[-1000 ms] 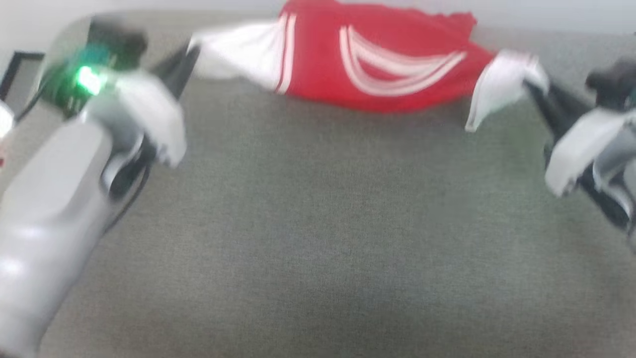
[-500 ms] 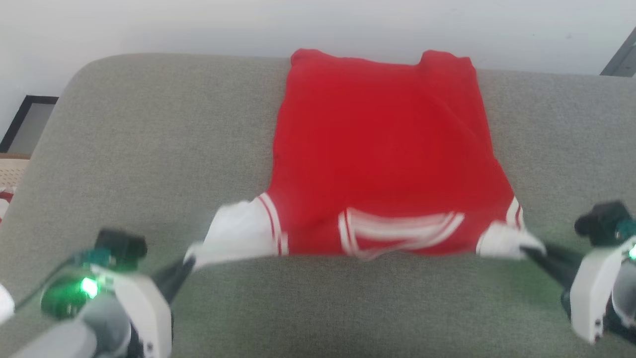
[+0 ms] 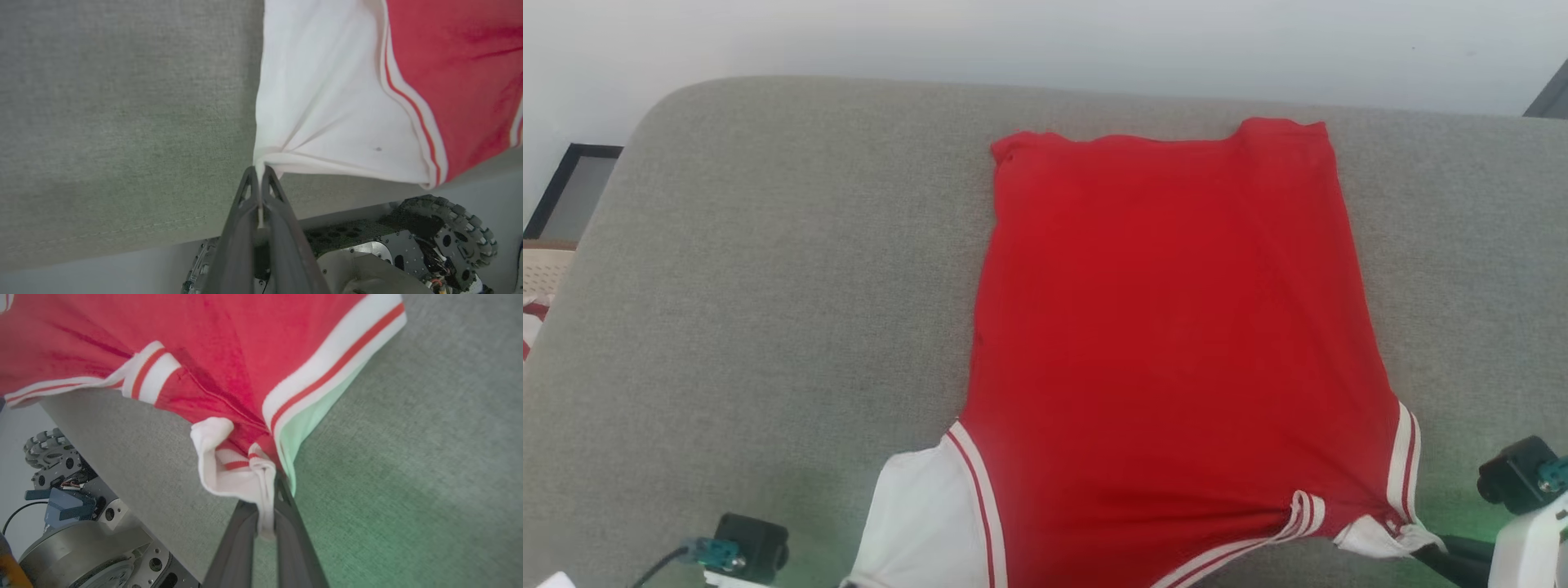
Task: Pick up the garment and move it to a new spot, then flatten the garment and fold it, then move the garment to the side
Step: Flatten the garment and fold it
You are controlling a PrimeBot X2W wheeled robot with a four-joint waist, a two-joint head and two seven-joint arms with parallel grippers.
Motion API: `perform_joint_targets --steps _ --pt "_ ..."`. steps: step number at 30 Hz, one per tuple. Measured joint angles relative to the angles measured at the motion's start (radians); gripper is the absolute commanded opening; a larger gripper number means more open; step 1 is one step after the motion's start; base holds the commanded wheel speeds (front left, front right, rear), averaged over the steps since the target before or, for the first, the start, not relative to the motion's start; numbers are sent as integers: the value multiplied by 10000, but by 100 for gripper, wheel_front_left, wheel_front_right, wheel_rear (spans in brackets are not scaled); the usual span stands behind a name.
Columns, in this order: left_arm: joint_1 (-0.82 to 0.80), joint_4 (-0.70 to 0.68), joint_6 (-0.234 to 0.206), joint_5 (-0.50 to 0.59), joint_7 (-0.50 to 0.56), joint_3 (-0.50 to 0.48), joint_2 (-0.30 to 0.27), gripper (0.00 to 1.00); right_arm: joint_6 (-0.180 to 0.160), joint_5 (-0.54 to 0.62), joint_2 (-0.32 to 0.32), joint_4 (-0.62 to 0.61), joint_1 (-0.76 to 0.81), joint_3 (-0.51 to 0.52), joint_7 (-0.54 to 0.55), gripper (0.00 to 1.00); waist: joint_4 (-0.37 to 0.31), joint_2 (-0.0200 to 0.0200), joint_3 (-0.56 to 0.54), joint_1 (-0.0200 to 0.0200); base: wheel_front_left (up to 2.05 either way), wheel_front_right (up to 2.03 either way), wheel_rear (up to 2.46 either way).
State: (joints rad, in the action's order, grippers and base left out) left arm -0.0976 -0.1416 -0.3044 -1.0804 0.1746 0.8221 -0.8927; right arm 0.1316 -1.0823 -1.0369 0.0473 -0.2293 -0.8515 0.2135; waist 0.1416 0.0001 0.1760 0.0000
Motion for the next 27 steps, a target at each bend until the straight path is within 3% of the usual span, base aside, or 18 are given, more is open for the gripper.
perform_joint_targets --steps 6,7,8,9,15,20,24,27 --pt "-43 255 42 54 -144 100 405 0 4 111 186 290 4 88 132 3 25 0 163 0 0 0 0" --pt "-92 290 88 98 -146 132 477 0 6 176 211 337 -8 104 159 27 31 0 192 0 0 0 0" --pt "-118 337 111 157 -146 159 514 0 15 299 228 416 -23 146 194 84 35 0 228 0 0 0 0" --pt "-152 380 113 167 -161 159 550 0 15 382 244 456 -46 178 259 100 36 0 262 0 0 0 0" --pt "-402 453 146 318 -286 146 727 0 6 468 38 105 -221 901 767 100 40 0 461 0 0 0 0" --pt "-577 407 190 439 -397 176 882 0 0 508 -215 -512 -474 2554 1034 100 176 0 627 0 0 0 0" --pt "-847 322 267 635 -447 224 1028 0 -2 1252 192 -640 -1102 3988 1358 100 360 0 857 0 0 0 0" --pt "-1101 305 366 821 -447 290 1174 0 -2 1908 1035 -105 -1902 4941 1626 100 540 0 1114 0 0 0 0"
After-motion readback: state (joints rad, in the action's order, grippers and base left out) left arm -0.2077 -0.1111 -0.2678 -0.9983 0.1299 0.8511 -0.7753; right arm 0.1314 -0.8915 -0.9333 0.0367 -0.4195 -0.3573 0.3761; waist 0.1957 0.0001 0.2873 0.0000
